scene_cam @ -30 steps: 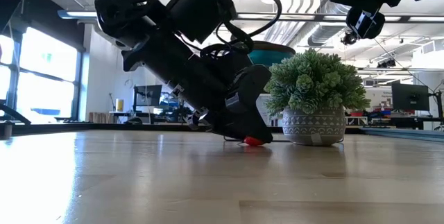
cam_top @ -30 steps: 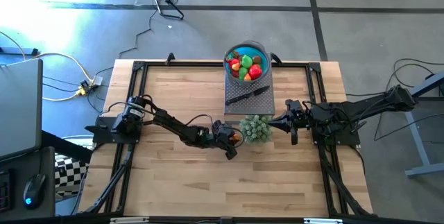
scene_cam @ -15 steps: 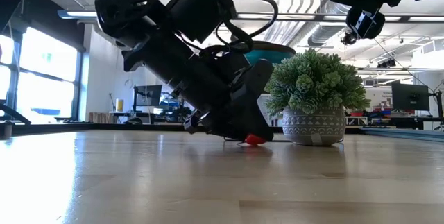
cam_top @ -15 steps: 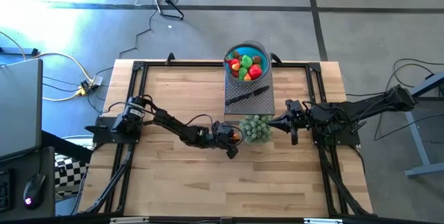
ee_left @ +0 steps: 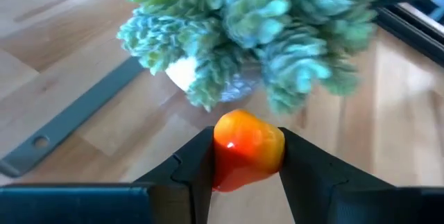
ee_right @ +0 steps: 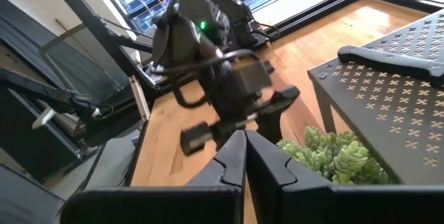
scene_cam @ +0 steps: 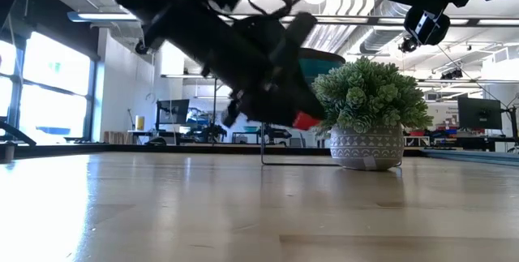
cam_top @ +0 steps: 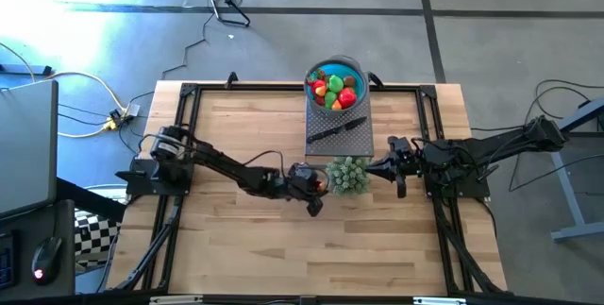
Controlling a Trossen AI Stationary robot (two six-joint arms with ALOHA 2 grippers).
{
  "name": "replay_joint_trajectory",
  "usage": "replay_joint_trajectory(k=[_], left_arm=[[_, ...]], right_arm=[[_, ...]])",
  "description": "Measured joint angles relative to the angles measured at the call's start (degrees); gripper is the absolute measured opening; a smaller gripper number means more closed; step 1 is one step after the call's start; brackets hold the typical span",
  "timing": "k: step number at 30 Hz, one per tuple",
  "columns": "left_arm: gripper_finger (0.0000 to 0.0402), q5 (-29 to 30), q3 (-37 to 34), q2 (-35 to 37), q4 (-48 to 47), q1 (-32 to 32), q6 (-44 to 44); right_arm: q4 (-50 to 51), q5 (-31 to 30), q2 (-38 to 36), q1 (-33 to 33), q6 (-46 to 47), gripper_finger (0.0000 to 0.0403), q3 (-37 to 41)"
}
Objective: Pick & Place Fruit
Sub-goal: Put the orange pear into the blue strainer bowl
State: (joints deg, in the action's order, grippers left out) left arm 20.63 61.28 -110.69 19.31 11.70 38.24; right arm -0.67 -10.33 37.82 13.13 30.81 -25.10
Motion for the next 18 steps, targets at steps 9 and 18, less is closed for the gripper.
replay_joint_trajectory(k=[9,18], left_arm=[[0.0136,-5.3,0.0,8.0,-11.2,0.0,3.7],[0.0136,-4.4,0.0,16.4,-11.6,0.0,4.0]], right_arm=[[0.0,0.4,0.0,0.0,-0.6,0.0002,0.0],[0.0,0.2,0.0,0.0,-0.7,0.0002,0.0]])
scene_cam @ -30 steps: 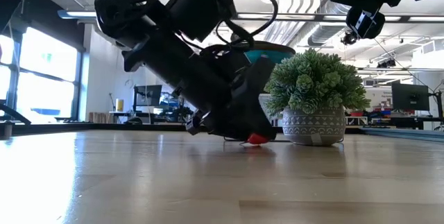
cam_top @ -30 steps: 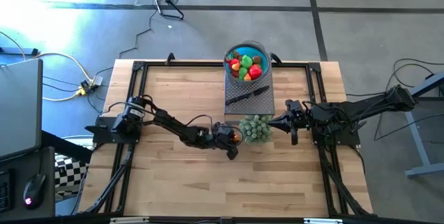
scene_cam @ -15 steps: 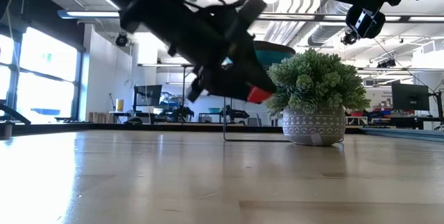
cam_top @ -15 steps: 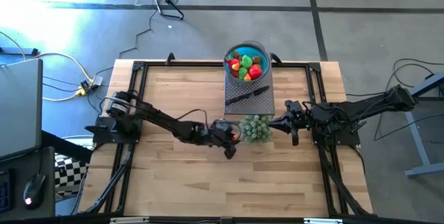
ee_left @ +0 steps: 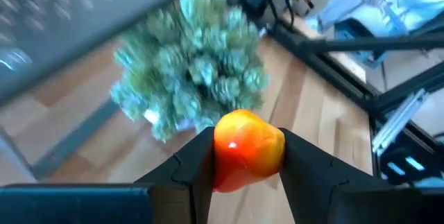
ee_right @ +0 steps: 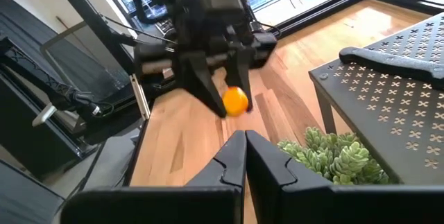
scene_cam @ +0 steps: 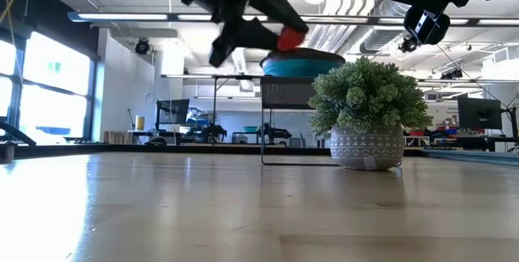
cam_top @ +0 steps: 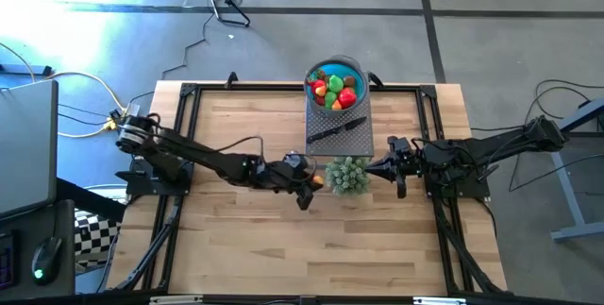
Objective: Pick & Place Fruit
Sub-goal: Put the orange pear into the blue strainer bowl
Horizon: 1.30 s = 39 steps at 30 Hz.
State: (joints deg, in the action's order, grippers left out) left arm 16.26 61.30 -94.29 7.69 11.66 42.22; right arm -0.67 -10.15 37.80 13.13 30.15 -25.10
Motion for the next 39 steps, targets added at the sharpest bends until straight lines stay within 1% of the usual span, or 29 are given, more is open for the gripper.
replay_joint_trajectory(k=[2,6,9,11,14,16,21,25,31,34,39], left_arm=[[0.0136,1.3,0.0,1.6,-0.2,0.0,-0.9],[0.0136,6.3,0.0,4.1,1.6,-0.1,-3.9],[0.0136,8.7,0.6,4.3,6.2,-1.4,-8.3],[0.0136,8.1,2.5,4.3,6.1,-3.1,-10.0],[0.0136,4.0,6.7,3.7,4.4,-6.9,-10.8],[0.0136,2.0,9.1,3.3,1.3,-9.3,-11.7],[0.0136,1.8,15.4,3.5,-2.2,-13.9,-19.4],[0.0136,1.7,18.9,3.3,-6.7,-17.3,-22.0],[0.0136,0.6,19.8,3.3,-8.2,-21.6,-22.5],[0.0136,-1.0,19.8,3.3,-7.8,-23.0,-22.4],[0.0136,-1.9,19.8,2.7,-7.4,-24.3,-22.5]], right_arm=[[0.0,0.0,0.0,0.0,-0.3,0.0002,0.0],[0.0,-0.3,0.0,0.0,-1.4,0.0002,0.0],[0.0,-0.7,0.0,0.0,-1.5,0.0002,0.0],[-0.1,-0.9,0.0,0.0,-1.5,0.0002,0.0],[-0.2,-0.9,0.0,0.0,-1.5,0.0002,0.0],[-0.5,-0.9,0.0,0.0,-1.5,0.0002,0.0],[-1.5,-1.1,0.0,0.0,-1.5,0.0002,0.0],[-1.4,-3.2,0.0,0.0,-1.5,0.0002,0.0],[-1.4,-4.7,0.0,0.0,-1.5,0.0002,0.0],[-1.4,-4.8,0.0,0.0,-1.5,0.0002,0.0],[-1.4,-4.9,0.0,0.0,-1.4,0.0002,0.0]])
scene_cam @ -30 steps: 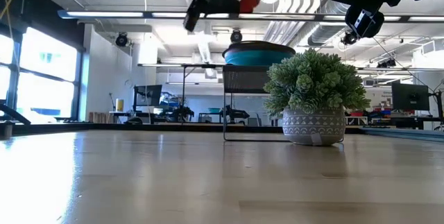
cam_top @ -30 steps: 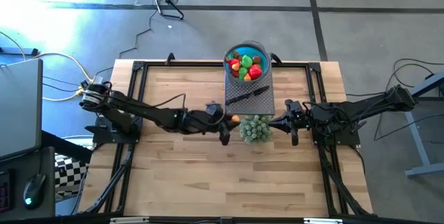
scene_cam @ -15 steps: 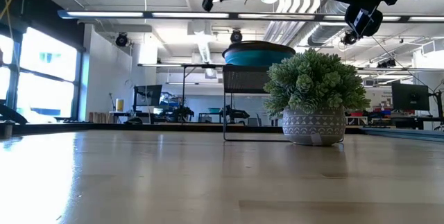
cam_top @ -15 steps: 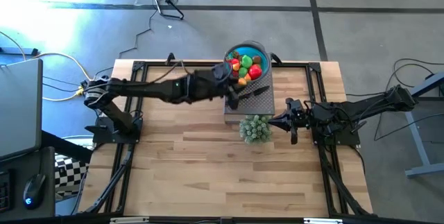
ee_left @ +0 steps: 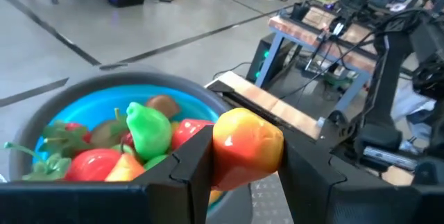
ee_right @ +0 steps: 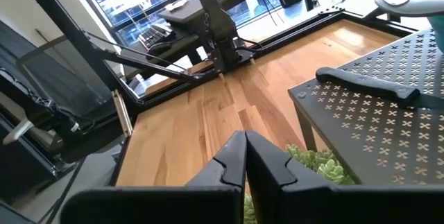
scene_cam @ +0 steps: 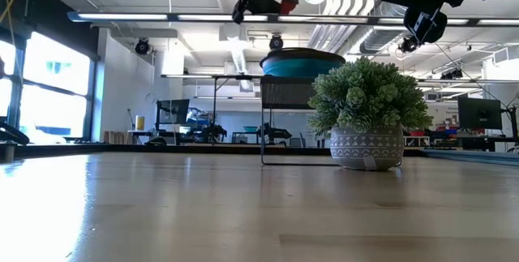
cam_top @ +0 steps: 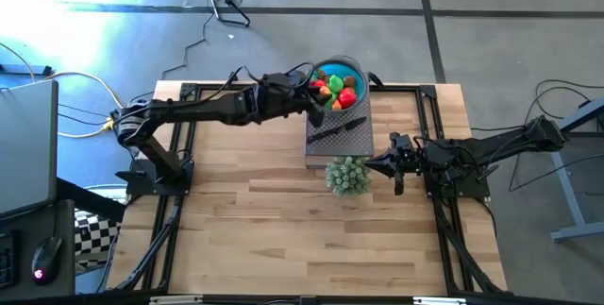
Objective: Pick & Place Fruit
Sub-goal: Put the orange pear into the blue strainer bowl
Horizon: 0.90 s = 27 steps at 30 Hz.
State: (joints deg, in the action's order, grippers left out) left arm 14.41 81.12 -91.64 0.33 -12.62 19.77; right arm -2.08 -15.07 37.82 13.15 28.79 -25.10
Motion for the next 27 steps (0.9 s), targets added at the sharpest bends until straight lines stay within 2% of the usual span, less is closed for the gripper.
replay_joint_trajectory(k=[8,12,19,27], left_arm=[[0.0136,-2.7,0.0,-2.2,2.5,-0.9,0.0],[0.0136,-4.8,2.8,-4.1,2.5,-1.3,-0.2],[0.0136,-4.5,7.2,-6.9,-0.6,-1.3,-1.7],[0.0135,-1.9,7.5,-6.9,-4.8,-1.2,-1.6]], right_arm=[[-0.4,-0.5,0.0,0.0,0.1,0.0002,0.0],[-0.4,-2.0,0.0,0.0,-0.1,0.0002,0.0],[-0.4,-2.6,0.0,0.0,-0.1,0.0002,0.0],[-0.3,-2.6,0.0,0.0,-0.4,0.0002,0.0]])
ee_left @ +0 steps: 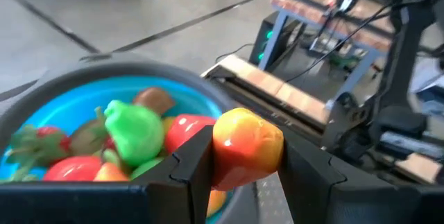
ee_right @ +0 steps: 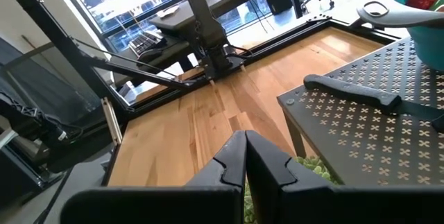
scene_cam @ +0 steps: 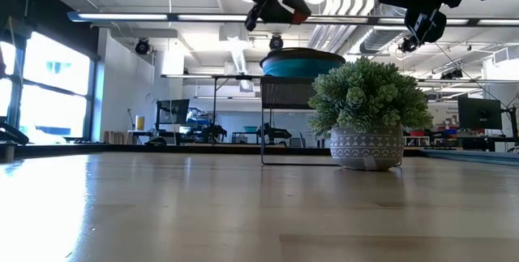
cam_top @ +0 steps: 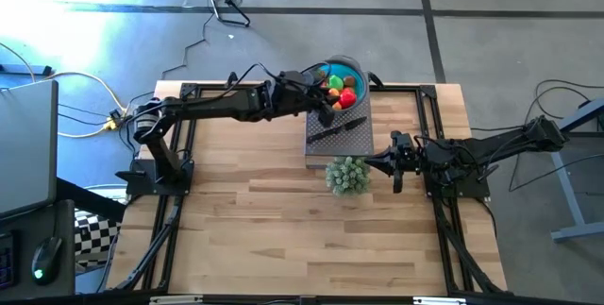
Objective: Pick & Place Fruit
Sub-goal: Put the orange pear into the blue strainer bowl
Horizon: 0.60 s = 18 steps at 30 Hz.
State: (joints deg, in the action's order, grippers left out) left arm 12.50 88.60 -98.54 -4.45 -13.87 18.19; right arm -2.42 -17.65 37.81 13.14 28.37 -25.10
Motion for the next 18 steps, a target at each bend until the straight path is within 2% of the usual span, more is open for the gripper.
replay_joint_trajectory(k=[9,13,18], left_arm=[[0.0135,4.3,-0.1,0.0,-4.5,0.0,-0.5],[0.0137,5.1,-0.1,0.0,-4.2,0.0,-3.3],[0.0142,8.9,-0.2,0.0,-1.1,0.0,-3.4]], right_arm=[[0.0,-0.3,0.0,0.0,-0.1,0.0002,0.0],[0.0,-0.2,0.0,0.0,-0.1,0.0003,0.0],[0.0,-0.2,0.0,0.0,-0.1,0.0003,0.0]])
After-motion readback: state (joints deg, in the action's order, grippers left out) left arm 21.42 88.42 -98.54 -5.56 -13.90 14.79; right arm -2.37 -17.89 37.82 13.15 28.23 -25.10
